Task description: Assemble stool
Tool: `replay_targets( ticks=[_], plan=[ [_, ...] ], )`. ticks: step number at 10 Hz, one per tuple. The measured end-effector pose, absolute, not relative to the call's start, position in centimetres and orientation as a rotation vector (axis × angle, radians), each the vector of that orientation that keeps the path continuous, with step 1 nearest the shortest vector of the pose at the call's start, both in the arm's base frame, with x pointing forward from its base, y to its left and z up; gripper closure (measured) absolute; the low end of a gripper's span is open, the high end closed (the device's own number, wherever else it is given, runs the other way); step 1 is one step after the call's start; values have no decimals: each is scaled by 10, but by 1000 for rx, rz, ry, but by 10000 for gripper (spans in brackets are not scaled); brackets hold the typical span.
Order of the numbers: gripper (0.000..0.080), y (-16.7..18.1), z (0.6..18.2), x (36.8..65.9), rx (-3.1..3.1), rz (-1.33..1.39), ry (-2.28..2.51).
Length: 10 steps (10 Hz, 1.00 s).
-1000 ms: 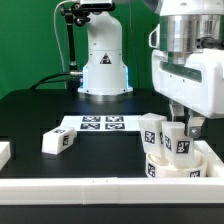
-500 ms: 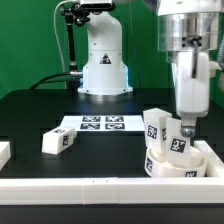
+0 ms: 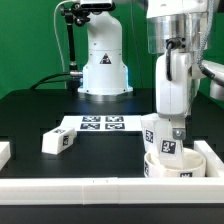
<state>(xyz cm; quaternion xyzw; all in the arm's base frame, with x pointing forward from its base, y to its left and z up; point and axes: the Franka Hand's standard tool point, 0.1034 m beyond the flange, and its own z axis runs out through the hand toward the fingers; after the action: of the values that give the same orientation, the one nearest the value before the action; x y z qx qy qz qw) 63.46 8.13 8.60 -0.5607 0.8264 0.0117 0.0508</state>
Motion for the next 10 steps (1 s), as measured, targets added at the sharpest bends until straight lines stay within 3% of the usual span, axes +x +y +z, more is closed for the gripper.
replay_targets(
  ticks=[1,2,6,10],
  plan=[
    [224,81,86,635,-1737,34,2494],
    [165,81,88,636,-1774,30,2463],
    [151,82,114,645,-1898,3,2316],
    [151,82,113,645,-2219,-31,2013]
  ],
)
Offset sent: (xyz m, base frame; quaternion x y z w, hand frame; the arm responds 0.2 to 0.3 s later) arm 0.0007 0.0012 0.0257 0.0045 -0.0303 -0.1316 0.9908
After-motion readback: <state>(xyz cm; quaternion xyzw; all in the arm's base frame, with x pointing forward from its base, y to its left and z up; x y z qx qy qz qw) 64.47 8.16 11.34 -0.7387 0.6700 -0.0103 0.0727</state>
